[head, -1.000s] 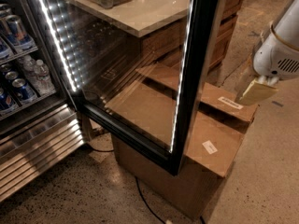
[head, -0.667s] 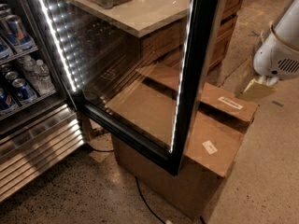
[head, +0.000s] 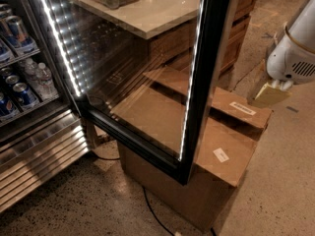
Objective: Close right fridge door
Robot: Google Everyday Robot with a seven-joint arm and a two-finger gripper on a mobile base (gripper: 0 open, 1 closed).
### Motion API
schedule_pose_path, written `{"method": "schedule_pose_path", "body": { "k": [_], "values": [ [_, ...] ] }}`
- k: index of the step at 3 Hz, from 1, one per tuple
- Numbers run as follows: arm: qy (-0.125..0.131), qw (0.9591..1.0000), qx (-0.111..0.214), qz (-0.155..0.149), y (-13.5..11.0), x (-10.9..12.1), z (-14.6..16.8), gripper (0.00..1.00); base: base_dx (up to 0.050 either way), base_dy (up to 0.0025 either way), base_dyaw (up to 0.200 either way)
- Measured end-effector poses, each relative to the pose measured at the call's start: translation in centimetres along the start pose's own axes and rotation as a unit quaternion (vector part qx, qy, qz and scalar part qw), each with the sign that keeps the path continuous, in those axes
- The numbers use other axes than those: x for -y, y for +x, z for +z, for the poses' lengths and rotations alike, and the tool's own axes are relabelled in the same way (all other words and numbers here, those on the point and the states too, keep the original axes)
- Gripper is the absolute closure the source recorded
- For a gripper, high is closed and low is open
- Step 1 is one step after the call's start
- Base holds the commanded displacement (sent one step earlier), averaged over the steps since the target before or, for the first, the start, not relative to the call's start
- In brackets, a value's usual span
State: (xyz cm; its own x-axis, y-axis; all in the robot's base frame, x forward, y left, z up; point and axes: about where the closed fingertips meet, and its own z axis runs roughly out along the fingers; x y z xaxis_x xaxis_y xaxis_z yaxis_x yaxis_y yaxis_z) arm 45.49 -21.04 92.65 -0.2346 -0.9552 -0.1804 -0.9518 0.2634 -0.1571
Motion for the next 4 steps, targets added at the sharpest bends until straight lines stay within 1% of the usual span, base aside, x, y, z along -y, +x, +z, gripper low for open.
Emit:
{"method": "schedule_pose_path", "body": {
  "k": [1, 2, 3, 4],
  "values": [
    [-0.009, 0.9998, 0.018, 0.0, -0.01, 0.2, 0.1, 1.0, 0.0, 0.0, 0.0],
    [-0.026, 0.9984, 0.05, -0.001, 0.34, 0.48, 0.32, 1.0, 0.0, 0.0, 0.0],
    [-0.025, 0.9984, 0.05, -0.001, 0.32, 0.58, 0.34, 1.0, 0.044, 0.0, 0.0],
    [-0.026, 0.9984, 0.051, 0.002, 0.13, 1.12, 0.28, 1.0, 0.0, 0.0, 0.0]
  ]
}}
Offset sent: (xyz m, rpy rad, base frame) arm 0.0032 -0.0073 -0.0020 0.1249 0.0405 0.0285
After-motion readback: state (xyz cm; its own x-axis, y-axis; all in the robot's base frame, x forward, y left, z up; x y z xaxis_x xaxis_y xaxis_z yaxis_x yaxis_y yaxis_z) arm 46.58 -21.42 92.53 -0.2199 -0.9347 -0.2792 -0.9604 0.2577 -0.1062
